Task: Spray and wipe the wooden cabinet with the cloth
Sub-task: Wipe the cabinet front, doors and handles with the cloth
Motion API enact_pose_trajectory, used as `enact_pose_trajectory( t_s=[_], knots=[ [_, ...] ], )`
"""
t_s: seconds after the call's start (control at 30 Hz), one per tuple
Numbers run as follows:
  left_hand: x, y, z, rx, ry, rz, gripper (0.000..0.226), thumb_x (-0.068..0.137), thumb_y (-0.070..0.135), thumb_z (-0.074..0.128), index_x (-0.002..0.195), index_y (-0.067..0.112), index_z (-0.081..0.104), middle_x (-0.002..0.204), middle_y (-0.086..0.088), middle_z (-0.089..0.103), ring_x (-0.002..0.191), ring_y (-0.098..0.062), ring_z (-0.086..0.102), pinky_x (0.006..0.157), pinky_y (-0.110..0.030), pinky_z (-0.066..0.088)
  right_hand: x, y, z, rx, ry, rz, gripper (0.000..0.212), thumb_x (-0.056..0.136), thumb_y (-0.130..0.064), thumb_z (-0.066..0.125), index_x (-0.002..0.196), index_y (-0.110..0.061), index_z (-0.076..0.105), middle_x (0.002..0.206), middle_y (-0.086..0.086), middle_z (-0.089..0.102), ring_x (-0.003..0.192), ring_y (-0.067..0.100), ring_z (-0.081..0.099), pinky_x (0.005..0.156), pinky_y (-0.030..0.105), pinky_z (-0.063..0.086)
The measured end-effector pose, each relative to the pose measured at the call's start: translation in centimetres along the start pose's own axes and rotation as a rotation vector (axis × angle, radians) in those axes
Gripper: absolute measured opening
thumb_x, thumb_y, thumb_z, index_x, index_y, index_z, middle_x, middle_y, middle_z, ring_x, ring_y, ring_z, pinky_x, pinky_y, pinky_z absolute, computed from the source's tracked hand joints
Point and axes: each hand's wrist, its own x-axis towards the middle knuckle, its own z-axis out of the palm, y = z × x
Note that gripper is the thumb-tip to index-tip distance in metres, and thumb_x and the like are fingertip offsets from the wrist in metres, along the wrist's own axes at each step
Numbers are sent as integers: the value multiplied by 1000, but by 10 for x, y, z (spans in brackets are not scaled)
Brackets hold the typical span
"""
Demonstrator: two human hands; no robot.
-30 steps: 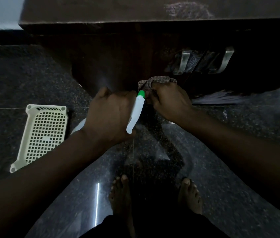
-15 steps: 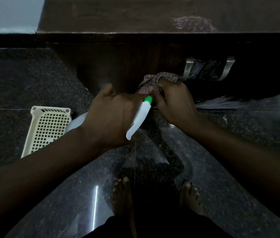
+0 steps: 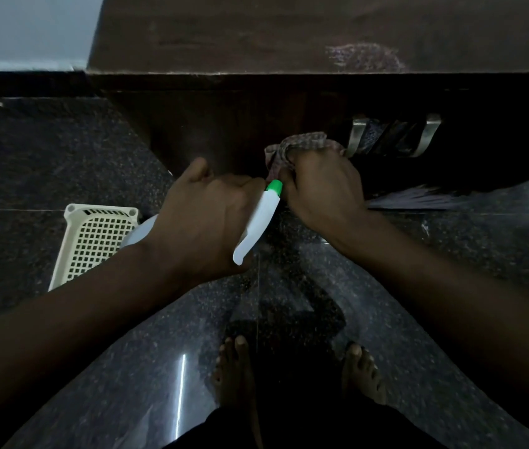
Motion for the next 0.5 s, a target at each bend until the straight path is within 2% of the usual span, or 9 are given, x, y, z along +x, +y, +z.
enact_pose_trajectory(
  t_s=[0.07, 0.13, 0.23, 0.3, 0.4, 0.5],
  knots=[
    [0, 0, 1, -9, 24, 11, 17, 69, 21, 43, 85, 20, 37, 60, 0, 49, 48, -27, 45, 63, -42, 44, 2, 1, 0, 15, -27, -5, 15, 95, -27, 52, 87, -18, 61, 91, 9, 65, 89, 32, 60, 64, 27, 27],
    [0, 1, 3, -13, 30, 2, 19, 64, 19, 47, 81, 20, 39, 59, 0, 49, 48, -27, 45, 63, -41, 44, 5, 0, -7, 33, -10, -3, 16, 95, -27, 49, 82, -20, 55, 87, 8, 61, 88, 32, 60, 64, 28, 30],
    [-1, -1, 3, -15, 11, -23, 19, 59, 20, 50, 76, 19, 41, 57, 1, 48, 47, -26, 44, 64, -39, 42, 10, -9, -26, 87, 122, -23, 29, 92, -26, 46, 66, -25, 33, 70, -2, 44, 71, 27, 52, 60, 28, 29],
    [-2, -1, 3, -3, -38, -48, 19, 58, 21, 52, 75, 17, 44, 59, 1, 49, 48, -26, 46, 66, -39, 41, 12, -11, -36, 101, 147, -49, 38, 90, -25, 47, 60, -27, 24, 62, -9, 33, 64, 19, 44, 59, 28, 26],
    [-4, -1, 3, 6, -52, -58, 17, 59, 22, 50, 75, 17, 45, 60, 1, 49, 49, -25, 47, 66, -39, 40, 10, -5, -28, 88, 98, -45, 30, 91, -24, 49, 68, -25, 31, 65, -6, 35, 63, 24, 45, 60, 28, 25],
    [-4, 0, 2, -21, -41, -67, 14, 60, 22, 48, 74, 18, 45, 59, 3, 47, 49, -25, 47, 67, -39, 42, 3, 9, 1, 15, -58, 2, 14, 94, -24, 51, 81, -17, 52, 79, 13, 58, 78, 37, 60, 60, 31, 30]
  ],
)
